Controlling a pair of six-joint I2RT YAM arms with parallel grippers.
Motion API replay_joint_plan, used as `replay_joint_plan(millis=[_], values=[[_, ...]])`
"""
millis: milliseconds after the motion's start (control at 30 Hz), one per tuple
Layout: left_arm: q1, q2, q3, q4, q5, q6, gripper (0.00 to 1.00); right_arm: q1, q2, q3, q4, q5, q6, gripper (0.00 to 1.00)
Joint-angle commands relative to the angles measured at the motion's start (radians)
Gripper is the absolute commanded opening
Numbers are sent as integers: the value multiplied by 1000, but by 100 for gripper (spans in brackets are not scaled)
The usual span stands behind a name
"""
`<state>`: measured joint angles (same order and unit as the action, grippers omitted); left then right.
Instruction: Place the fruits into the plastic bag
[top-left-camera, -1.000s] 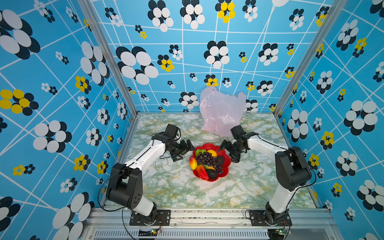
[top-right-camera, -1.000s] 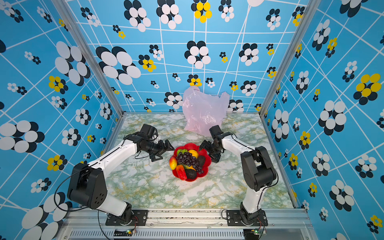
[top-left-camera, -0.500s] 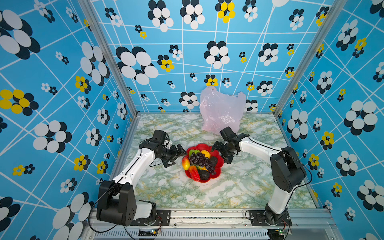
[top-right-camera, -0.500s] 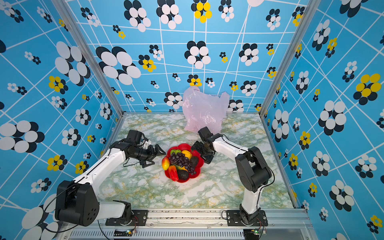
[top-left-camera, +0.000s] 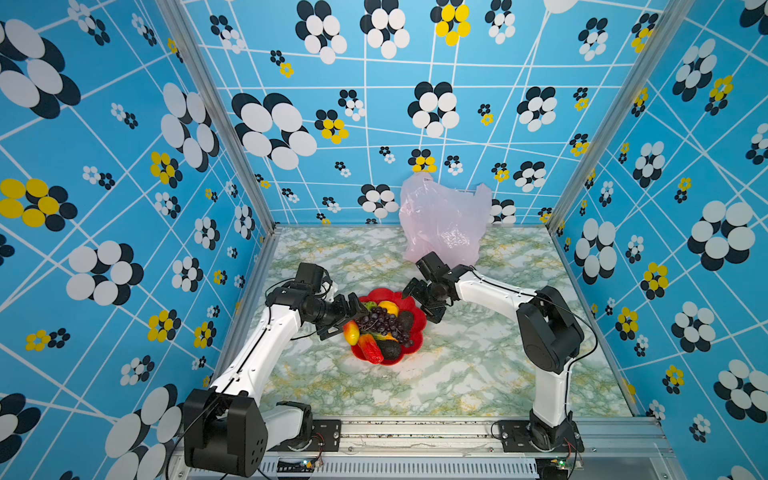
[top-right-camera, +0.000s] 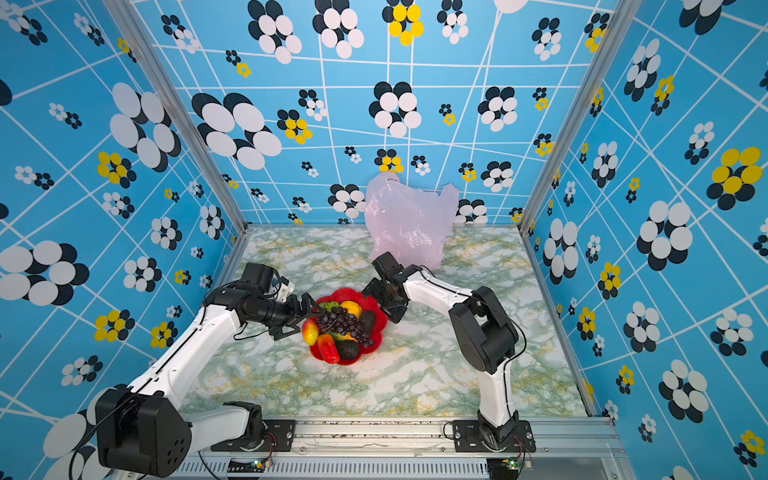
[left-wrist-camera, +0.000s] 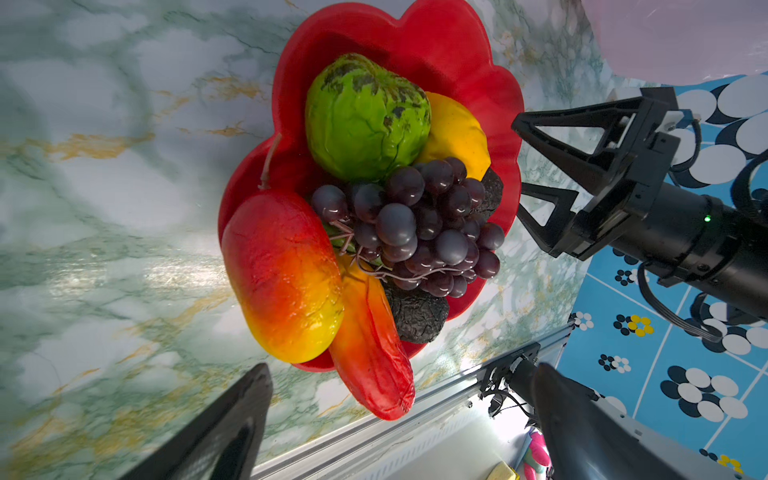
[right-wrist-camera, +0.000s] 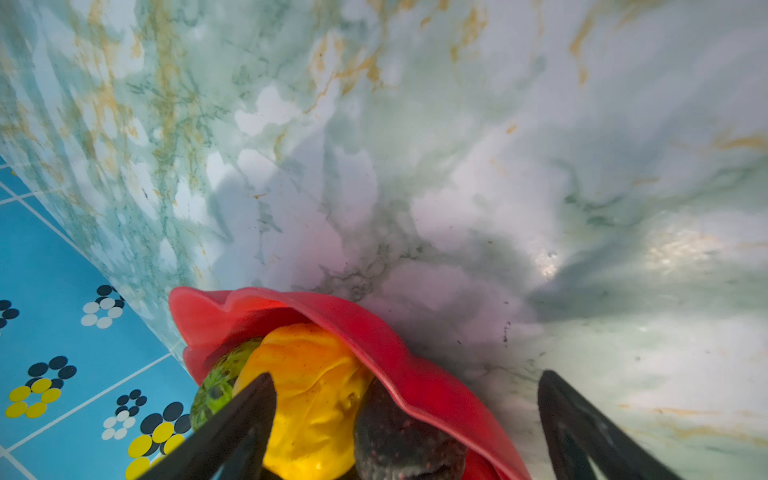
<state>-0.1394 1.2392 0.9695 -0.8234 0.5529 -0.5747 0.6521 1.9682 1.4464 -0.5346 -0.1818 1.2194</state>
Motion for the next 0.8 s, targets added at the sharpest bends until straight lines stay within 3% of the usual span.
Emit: replay_joint_plan(millis=[0, 200, 433, 767], values=[[4, -15, 22, -19, -17, 26, 99, -11, -41, 36, -118, 85, -65, 99], [21, 8, 56, -28, -79, 78, 99, -91, -134, 16, -182, 109, -170, 99], [148, 86, -22, 92, -7, 50, 99, -201, -196, 97, -257, 42, -367, 99], [79, 267, -7, 288, 43, -63, 99, -318, -181, 257, -306, -22, -478, 99]])
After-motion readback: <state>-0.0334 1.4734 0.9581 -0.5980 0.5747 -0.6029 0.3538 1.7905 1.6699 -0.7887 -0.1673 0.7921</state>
